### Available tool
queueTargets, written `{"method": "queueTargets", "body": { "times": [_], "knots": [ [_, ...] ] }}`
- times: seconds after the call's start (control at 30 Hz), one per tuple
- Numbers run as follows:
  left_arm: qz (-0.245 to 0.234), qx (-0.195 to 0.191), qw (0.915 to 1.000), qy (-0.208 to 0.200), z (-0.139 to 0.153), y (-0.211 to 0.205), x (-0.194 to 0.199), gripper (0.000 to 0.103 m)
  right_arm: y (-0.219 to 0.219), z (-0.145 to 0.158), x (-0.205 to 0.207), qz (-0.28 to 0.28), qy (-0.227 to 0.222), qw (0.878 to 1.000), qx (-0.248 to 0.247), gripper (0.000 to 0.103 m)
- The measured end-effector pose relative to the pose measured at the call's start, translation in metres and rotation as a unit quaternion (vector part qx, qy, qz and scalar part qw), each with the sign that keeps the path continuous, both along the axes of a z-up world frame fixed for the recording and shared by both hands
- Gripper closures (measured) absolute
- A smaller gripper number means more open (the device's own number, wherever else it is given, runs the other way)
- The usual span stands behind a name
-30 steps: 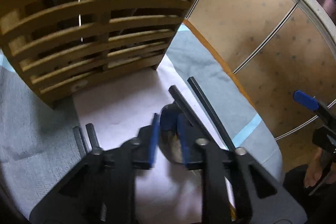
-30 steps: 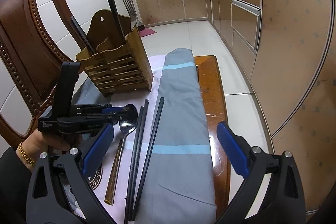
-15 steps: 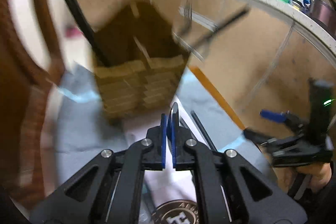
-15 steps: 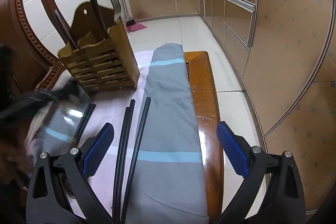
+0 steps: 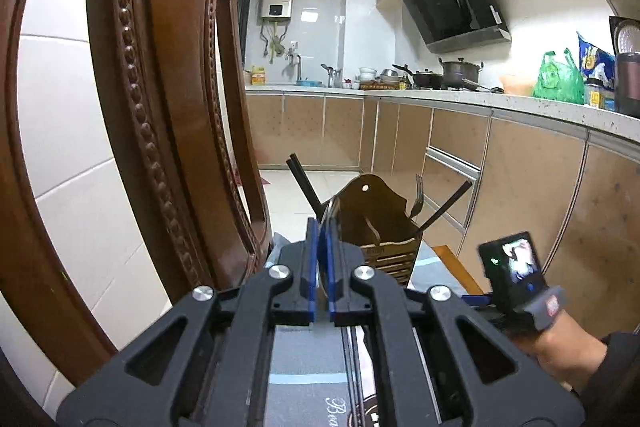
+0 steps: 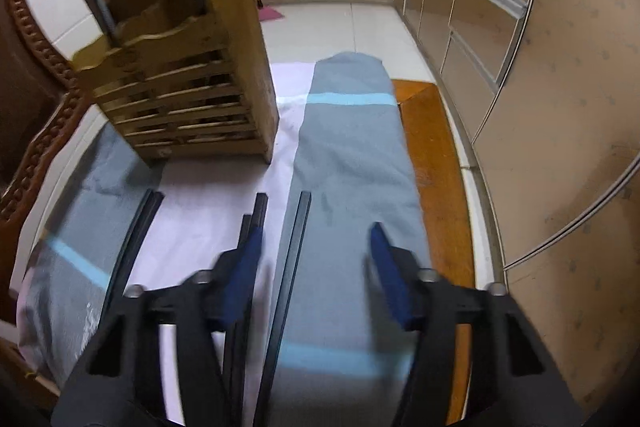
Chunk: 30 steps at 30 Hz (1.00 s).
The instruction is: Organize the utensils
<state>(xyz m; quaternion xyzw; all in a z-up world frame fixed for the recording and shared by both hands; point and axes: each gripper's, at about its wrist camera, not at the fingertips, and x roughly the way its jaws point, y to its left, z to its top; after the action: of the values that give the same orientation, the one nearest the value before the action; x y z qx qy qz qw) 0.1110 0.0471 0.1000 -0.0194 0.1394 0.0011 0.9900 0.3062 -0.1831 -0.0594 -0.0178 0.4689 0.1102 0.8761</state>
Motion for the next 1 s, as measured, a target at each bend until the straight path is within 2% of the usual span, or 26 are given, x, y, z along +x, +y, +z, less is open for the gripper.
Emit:
{"method": "queueTargets", "body": {
  "times": [0.03,0.13,0.27,0.33,0.47,0.57,0.7,0.87,1.0],
  "knots": [
    [0.0,-0.003,1.0,0.0,0.001,0.002,-0.001,0.1,0.002,-0.003,0.005,0.002,0.007,1.0,0.002,0.068],
    [-0.007,-0.003,1.0,0.005,-0.001,0.006,0.0,0.1,0.01,-0.009,0.016,0.009,0.021,1.0,-0.003,0.078],
    [-0.012,-0.013,0.9998,0.01,-0.002,0.007,0.007,0.1,0.025,-0.021,0.025,0.025,0.041,0.999,-0.02,0.083],
    [-0.014,-0.021,0.9995,0.017,-0.003,0.01,0.009,0.1,0.03,-0.024,0.028,0.025,0.028,0.999,-0.032,0.092],
    [-0.015,-0.026,0.9992,0.026,-0.004,0.014,0.012,0.1,0.028,-0.022,0.032,0.018,0.025,0.999,-0.015,0.096],
    [-0.014,-0.029,0.9992,0.025,-0.002,0.017,0.008,0.1,0.02,-0.001,0.022,0.01,0.003,1.0,0.0,0.096],
    [-0.014,-0.04,0.9988,0.024,0.002,0.022,0.001,0.1,0.009,0.048,-0.015,0.018,-0.047,0.998,0.029,0.096],
    [-0.011,-0.042,0.9989,0.019,0.006,0.022,-0.007,0.1,-0.011,0.108,-0.079,0.023,-0.128,0.99,0.063,0.096],
    [-0.012,-0.042,0.9988,0.02,0.006,0.019,-0.011,0.1,-0.019,0.138,-0.11,0.028,-0.162,0.983,0.079,0.096]
  ]
}}
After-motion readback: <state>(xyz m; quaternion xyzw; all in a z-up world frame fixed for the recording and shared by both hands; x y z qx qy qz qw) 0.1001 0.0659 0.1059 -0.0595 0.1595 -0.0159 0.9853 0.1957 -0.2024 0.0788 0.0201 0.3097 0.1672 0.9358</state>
